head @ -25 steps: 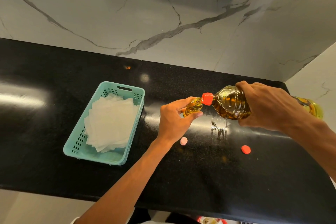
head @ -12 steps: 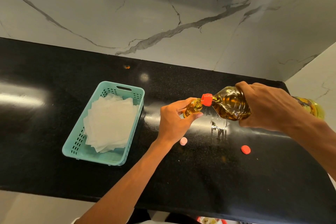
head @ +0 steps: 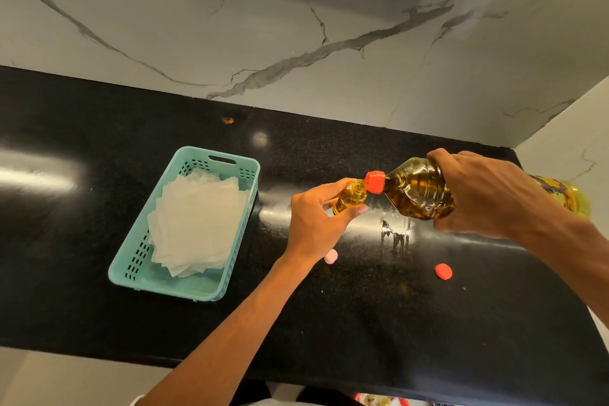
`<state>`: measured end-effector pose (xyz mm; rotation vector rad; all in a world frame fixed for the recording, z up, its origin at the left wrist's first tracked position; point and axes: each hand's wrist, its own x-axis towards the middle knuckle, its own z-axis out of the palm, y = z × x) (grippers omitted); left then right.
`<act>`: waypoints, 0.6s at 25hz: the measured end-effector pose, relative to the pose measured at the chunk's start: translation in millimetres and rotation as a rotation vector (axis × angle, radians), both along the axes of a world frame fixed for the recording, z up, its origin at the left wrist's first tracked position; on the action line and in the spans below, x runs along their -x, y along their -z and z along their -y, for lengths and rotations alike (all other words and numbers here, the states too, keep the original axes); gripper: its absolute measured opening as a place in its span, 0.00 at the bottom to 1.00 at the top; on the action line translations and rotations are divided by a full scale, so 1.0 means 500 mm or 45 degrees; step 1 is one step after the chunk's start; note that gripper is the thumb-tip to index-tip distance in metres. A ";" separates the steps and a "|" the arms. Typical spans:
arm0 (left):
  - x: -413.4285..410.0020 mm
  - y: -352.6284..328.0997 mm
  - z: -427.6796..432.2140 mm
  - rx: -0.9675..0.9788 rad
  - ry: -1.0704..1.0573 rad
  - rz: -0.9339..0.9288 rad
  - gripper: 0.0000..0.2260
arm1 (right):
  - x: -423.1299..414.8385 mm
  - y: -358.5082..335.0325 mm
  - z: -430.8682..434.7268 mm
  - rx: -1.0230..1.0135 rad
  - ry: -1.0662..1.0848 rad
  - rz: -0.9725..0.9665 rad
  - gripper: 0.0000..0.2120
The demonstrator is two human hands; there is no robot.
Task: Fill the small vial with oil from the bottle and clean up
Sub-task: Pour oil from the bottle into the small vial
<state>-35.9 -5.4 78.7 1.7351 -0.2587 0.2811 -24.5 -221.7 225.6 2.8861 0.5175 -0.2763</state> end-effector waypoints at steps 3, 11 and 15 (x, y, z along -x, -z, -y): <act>0.001 0.001 -0.001 0.007 -0.001 -0.001 0.18 | 0.000 0.001 -0.001 0.012 -0.003 -0.009 0.43; 0.004 0.007 0.000 -0.003 -0.011 0.011 0.19 | -0.001 0.007 0.002 0.025 -0.009 -0.009 0.44; 0.005 0.010 -0.001 -0.008 -0.004 0.011 0.20 | -0.002 0.011 0.006 0.018 -0.013 -0.003 0.44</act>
